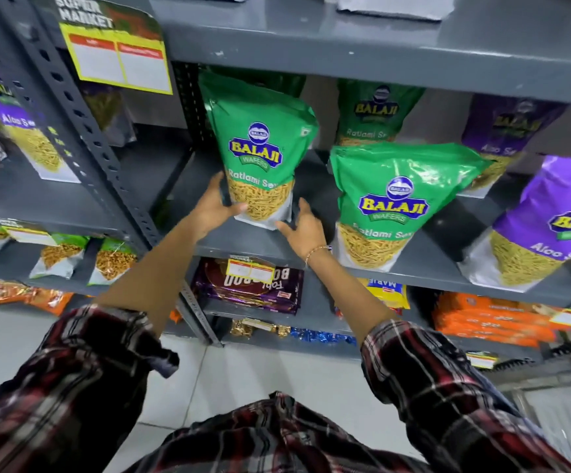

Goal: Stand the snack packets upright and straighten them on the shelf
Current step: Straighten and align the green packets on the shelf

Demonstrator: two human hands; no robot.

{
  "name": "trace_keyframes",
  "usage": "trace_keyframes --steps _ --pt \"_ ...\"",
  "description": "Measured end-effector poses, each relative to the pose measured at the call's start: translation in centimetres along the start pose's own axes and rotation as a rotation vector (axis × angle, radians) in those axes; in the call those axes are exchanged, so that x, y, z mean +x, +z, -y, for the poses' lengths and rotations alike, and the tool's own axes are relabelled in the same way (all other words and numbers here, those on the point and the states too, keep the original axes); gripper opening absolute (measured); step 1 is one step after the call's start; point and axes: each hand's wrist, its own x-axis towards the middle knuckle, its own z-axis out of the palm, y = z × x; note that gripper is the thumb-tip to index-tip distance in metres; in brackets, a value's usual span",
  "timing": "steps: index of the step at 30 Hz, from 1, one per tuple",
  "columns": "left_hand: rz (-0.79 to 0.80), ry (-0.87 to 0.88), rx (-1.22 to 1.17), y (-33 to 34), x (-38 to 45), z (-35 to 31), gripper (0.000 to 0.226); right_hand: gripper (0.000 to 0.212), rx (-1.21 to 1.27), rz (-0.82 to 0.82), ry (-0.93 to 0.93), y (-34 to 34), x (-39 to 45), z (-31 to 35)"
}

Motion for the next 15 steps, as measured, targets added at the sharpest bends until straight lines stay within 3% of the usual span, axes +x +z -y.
trace_keyframes --steps 3,7,15 --pt "0.17 0.018 -0.08 -0.4 1.1 0.3 0.072 0.079 0.057 -0.001 0.044 1.0 1.8 0.4" --pt "0.064 0.035 0.018 -0.3 1.7 1.9 0.056 0.053 0.138 -0.119 0.068 1.8 2.8 0.0" --pt "-0.029 0.113 -0.006 -1.1 -1.4 4.4 0.05 0.042 0.314 -0.083 0.045 3.1 1.3 -0.3"
